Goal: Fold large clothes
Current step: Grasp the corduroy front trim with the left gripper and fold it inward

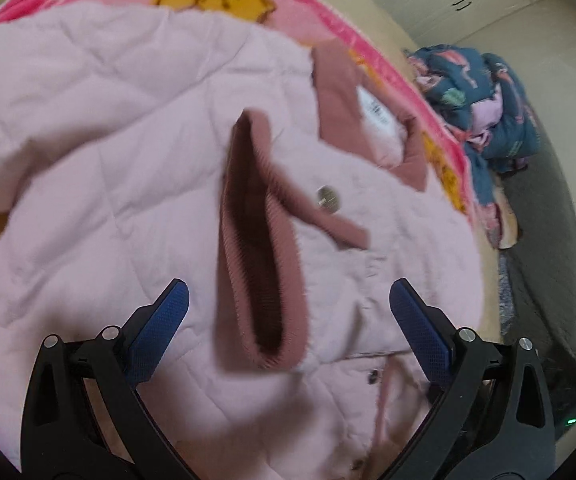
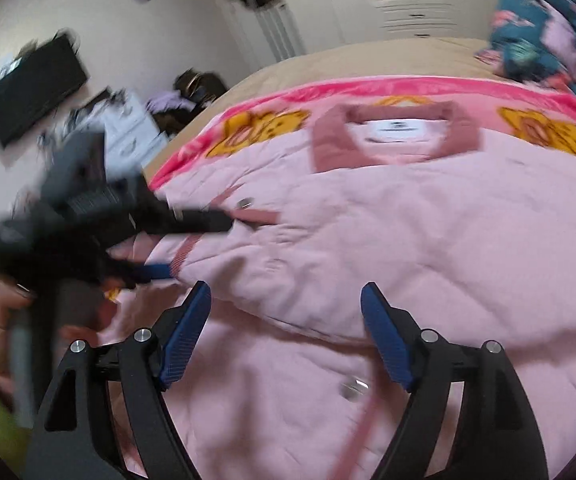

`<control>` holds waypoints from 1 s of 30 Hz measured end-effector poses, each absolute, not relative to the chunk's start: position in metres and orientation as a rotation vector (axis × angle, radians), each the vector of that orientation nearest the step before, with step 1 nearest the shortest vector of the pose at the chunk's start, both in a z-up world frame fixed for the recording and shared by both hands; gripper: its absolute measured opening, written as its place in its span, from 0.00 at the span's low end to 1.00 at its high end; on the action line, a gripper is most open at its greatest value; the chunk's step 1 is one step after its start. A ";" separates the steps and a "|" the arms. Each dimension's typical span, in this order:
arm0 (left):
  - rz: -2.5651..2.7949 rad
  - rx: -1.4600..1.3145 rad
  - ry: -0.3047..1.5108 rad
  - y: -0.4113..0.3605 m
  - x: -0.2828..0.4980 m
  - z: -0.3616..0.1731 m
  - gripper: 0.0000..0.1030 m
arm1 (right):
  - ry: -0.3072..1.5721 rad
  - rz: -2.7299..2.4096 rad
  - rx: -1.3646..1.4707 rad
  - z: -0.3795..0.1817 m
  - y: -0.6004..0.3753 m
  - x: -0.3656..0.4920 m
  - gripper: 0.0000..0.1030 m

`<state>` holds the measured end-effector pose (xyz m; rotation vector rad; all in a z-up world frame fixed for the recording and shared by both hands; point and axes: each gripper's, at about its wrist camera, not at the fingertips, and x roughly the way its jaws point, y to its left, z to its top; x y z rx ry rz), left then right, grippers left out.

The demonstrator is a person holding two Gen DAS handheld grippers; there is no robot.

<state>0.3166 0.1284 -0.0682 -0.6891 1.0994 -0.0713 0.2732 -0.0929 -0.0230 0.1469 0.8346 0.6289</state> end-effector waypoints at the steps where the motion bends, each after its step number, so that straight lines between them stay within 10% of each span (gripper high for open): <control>1: -0.065 -0.674 1.094 0.125 0.317 -0.070 0.91 | 0.828 0.603 0.150 -0.021 -0.103 0.272 0.74; 2: -0.056 -0.637 1.083 0.120 0.317 -0.069 0.87 | 0.822 0.572 0.151 -0.019 -0.114 0.271 0.74; 4: -0.059 -0.585 1.067 0.114 0.317 -0.066 0.37 | 0.815 0.506 0.159 -0.015 -0.137 0.269 0.74; 7: -0.065 -0.516 1.035 0.102 0.317 -0.055 0.14 | 0.800 0.418 0.197 -0.011 -0.171 0.266 0.74; 17: -0.090 -0.259 0.733 0.097 0.313 0.062 0.09 | 0.743 0.250 0.269 0.001 -0.240 0.274 0.74; 30: 0.048 -0.135 0.963 0.126 0.325 -0.056 0.11 | 0.872 0.250 0.091 -0.026 -0.197 0.334 0.74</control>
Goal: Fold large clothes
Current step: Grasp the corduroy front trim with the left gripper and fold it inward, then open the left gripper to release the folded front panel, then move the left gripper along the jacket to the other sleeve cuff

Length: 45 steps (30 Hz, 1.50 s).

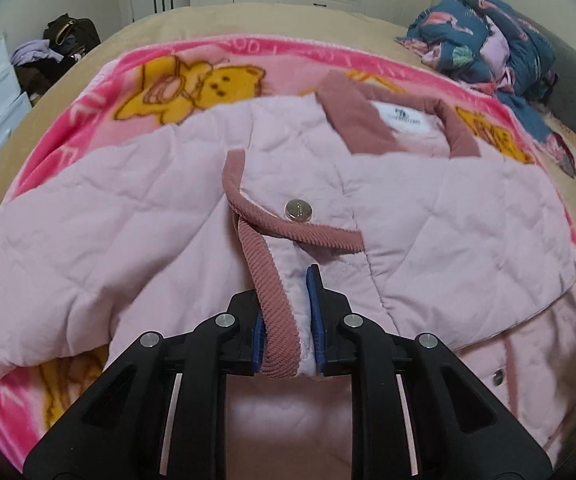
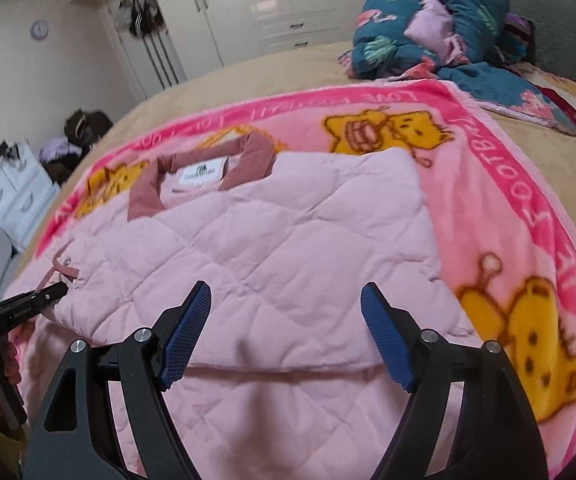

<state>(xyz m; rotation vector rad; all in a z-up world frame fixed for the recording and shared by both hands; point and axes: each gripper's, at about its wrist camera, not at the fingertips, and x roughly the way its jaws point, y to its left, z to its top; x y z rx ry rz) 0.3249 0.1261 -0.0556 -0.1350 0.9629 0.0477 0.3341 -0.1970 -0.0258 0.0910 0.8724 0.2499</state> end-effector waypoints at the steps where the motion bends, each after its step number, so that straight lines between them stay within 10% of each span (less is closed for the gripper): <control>1: 0.047 -0.143 0.966 0.128 0.325 -0.058 0.12 | 0.888 0.242 0.077 -0.030 -0.194 0.337 0.74; 19: 0.030 -0.186 0.981 0.129 0.321 -0.062 0.23 | 0.965 0.196 0.146 -0.054 -0.210 0.338 0.77; 33: 0.009 -0.200 0.929 0.123 0.293 -0.026 0.89 | 0.887 0.248 0.184 -0.023 -0.203 0.297 0.93; 45: 0.029 -0.214 0.886 0.130 0.264 0.000 0.91 | 0.825 0.289 0.173 0.010 -0.182 0.270 0.96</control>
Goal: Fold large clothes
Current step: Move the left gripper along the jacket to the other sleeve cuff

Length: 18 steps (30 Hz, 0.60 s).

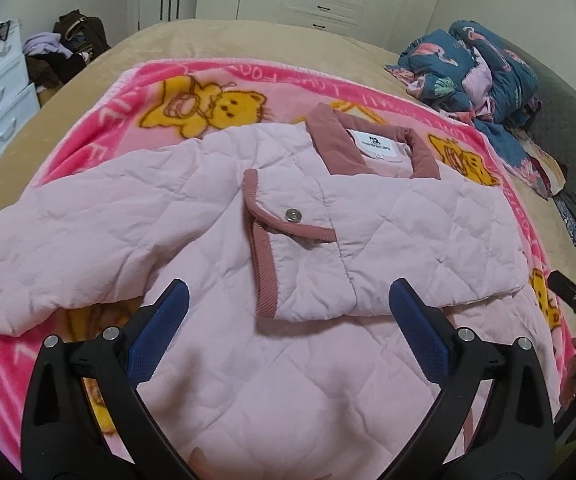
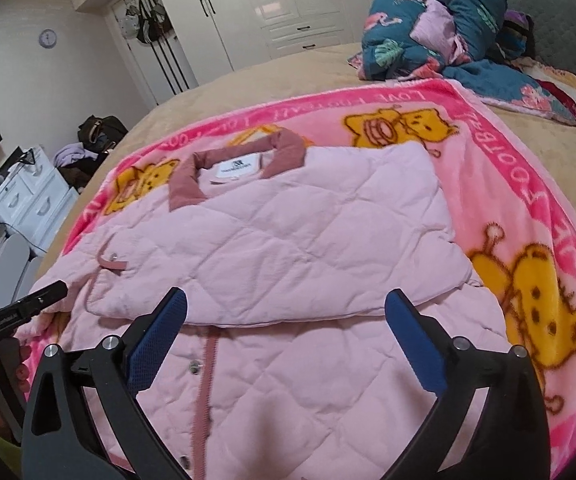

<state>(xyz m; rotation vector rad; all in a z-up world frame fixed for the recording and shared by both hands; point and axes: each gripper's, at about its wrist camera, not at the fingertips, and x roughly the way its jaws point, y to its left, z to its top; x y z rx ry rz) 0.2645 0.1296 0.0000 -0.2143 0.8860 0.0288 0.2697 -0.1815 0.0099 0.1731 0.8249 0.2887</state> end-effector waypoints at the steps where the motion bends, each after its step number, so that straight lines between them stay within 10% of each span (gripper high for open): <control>1: 0.032 -0.213 0.884 0.131 0.262 0.001 0.91 | 0.820 0.294 0.172 0.013 -0.179 0.268 0.96; 18: 0.086 -0.251 0.843 0.167 0.215 0.016 0.91 | 0.762 0.395 0.107 0.049 -0.112 0.235 0.96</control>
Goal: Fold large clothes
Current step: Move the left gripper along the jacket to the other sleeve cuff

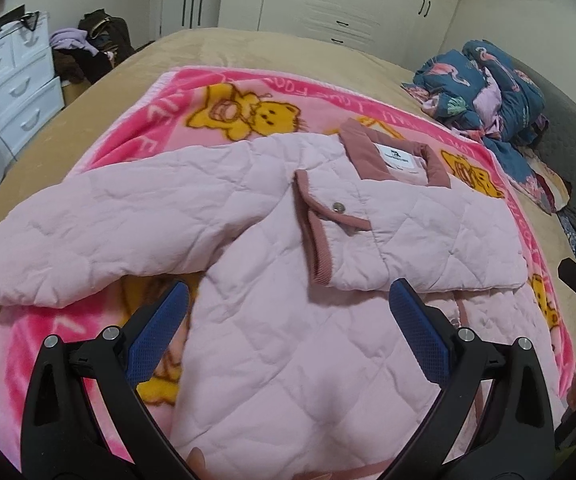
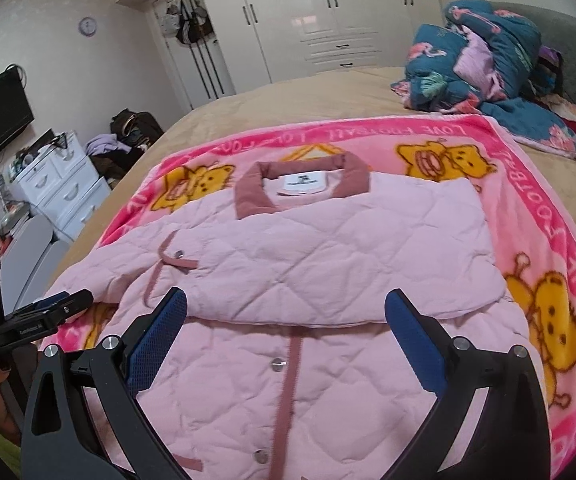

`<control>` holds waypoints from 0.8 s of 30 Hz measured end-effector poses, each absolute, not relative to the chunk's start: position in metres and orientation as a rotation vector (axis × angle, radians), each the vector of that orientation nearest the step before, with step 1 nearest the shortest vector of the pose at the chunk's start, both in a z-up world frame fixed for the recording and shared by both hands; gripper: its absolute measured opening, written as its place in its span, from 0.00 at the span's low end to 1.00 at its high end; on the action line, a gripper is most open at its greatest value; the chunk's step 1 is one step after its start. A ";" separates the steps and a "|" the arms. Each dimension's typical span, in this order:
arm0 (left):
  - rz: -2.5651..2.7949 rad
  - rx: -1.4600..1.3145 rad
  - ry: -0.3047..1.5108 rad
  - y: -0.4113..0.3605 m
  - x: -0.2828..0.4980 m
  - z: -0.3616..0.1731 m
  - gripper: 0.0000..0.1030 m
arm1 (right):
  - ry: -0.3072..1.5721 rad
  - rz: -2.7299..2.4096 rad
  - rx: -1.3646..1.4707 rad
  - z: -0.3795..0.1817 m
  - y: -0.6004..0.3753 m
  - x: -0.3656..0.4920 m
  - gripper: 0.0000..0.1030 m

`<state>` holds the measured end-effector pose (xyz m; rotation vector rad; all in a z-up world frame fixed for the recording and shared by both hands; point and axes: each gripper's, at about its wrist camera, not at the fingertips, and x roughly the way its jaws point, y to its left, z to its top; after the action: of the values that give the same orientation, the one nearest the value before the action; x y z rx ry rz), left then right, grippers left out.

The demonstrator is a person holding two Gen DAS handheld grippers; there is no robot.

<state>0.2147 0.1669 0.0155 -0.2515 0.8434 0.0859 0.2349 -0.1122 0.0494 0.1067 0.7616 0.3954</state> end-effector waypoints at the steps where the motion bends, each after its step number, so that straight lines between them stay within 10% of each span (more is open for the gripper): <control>1: 0.089 -0.256 0.839 0.170 0.212 0.016 0.91 | 0.760 0.401 0.101 0.051 -0.108 0.234 0.96; 24: 0.254 -0.339 0.789 0.244 0.154 0.019 0.91 | 0.749 0.539 0.005 0.068 -0.012 0.207 0.96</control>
<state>0.1540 0.2435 0.0186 -0.3389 0.7890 0.2543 0.2071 -0.0117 0.0682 0.0047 0.7494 0.5391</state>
